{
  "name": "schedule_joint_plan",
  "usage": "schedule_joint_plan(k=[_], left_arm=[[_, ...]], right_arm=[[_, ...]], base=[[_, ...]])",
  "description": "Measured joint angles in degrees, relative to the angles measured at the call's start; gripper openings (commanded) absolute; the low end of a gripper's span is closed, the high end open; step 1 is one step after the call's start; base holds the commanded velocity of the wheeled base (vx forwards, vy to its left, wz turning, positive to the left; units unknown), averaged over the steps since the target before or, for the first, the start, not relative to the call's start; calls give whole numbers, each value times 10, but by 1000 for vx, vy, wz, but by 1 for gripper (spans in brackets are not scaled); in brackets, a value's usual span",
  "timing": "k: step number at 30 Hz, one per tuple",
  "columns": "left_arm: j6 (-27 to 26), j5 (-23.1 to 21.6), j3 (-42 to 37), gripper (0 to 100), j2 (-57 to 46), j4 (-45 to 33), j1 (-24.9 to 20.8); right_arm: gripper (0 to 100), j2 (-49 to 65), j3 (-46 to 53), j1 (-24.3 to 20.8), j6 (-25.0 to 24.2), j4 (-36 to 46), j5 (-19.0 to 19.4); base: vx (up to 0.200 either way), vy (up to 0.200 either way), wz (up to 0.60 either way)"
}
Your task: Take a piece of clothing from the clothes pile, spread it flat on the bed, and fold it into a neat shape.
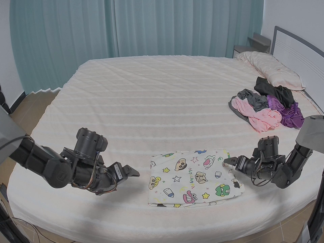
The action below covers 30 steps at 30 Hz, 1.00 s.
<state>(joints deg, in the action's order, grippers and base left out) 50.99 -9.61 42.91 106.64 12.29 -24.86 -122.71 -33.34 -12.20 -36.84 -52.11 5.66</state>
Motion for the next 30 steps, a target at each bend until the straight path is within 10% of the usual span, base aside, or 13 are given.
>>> schedule_joint_plan(k=[24,25,27,28,30], left_arm=[[-64,8,131,100,203,129,-75],[-64,8,132,100,205,129,-76],[-59,8,135,100,208,132,-79],[-53,8,136,0,209,141,-80],[-37,9,138,0,211,166,-83]], right_arm=[[100,-68,76,-6,24,-160,113],[0,-68,76,-7,23,-160,113],[0,-69,76,-7,22,-160,115],[0,-70,76,-7,21,-159,118],[0,-71,76,-8,17,-158,124]], base=[[0,0,0],[0,0,0],[0,0,0],[0,0,0],[0,0,0]])
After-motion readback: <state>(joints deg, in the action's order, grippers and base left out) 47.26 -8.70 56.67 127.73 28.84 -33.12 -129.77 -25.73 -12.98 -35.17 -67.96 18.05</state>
